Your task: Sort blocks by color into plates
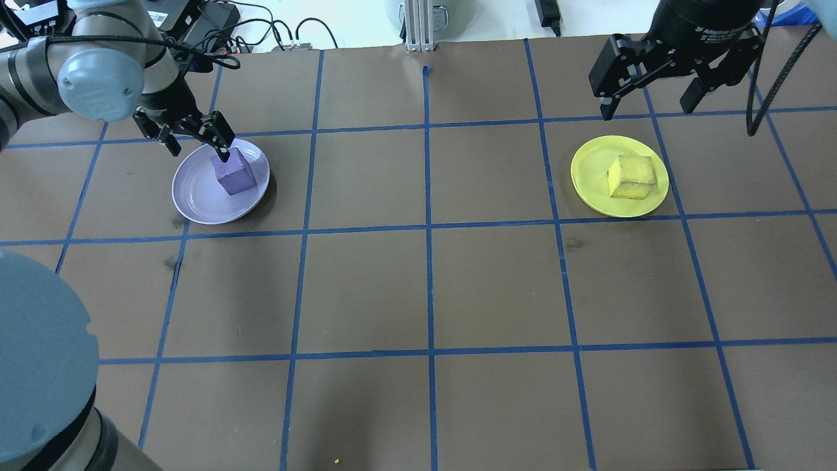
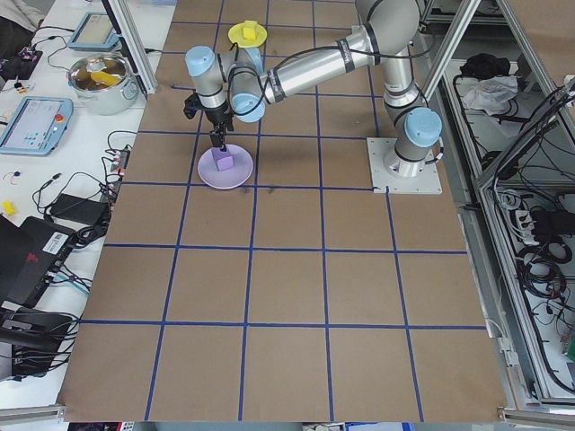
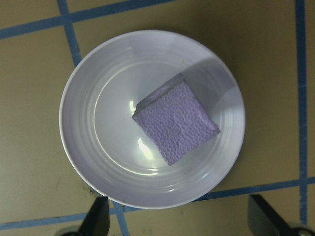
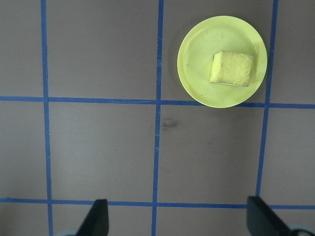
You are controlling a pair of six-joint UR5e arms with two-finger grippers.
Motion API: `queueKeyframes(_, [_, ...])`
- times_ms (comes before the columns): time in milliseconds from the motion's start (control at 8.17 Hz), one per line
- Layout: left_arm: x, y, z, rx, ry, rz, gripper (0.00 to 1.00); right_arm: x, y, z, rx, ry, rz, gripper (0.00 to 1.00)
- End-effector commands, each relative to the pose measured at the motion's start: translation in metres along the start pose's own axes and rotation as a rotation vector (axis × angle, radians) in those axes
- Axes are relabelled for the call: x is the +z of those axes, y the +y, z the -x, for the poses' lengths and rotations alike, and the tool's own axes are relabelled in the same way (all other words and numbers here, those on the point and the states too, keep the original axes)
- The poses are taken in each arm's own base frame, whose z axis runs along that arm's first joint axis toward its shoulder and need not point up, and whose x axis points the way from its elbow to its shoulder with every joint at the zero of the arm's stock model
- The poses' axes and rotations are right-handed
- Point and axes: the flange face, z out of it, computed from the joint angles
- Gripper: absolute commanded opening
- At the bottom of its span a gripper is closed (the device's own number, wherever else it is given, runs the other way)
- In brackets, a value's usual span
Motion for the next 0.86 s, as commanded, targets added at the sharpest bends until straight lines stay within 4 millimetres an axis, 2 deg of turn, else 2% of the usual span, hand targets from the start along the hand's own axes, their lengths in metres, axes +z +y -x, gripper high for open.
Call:
queueKeyframes(0, [-0.078,0.031,-0.072,-0.047,0.016,-0.067,1.00,0.000,0.000,0.000,-0.002,0.000,0.000,1.00])
queueKeyframes(122, [-0.112,0.054,-0.113,-0.110,0.016,-0.085,1.00,0.000,0.000,0.000,-0.002,0.000,0.000,1.00])
queueKeyframes(245, [-0.134,0.070,-0.148,-0.160,0.015,-0.112,1.00,0.001,0.000,0.000,-0.002,0.000,0.002,1.00])
queueKeyframes(367, [-0.149,0.084,-0.174,-0.177,0.016,-0.136,1.00,0.000,0.000,0.000,-0.002,0.000,-0.003,1.00])
queueKeyframes(612, [-0.188,0.125,-0.206,-0.162,0.061,-0.171,1.00,0.000,0.000,0.000,-0.002,0.000,-0.002,1.00])
queueKeyframes(735, [-0.203,0.138,-0.208,-0.159,0.073,-0.201,1.00,0.000,0.000,0.000,-0.002,0.000,-0.003,1.00])
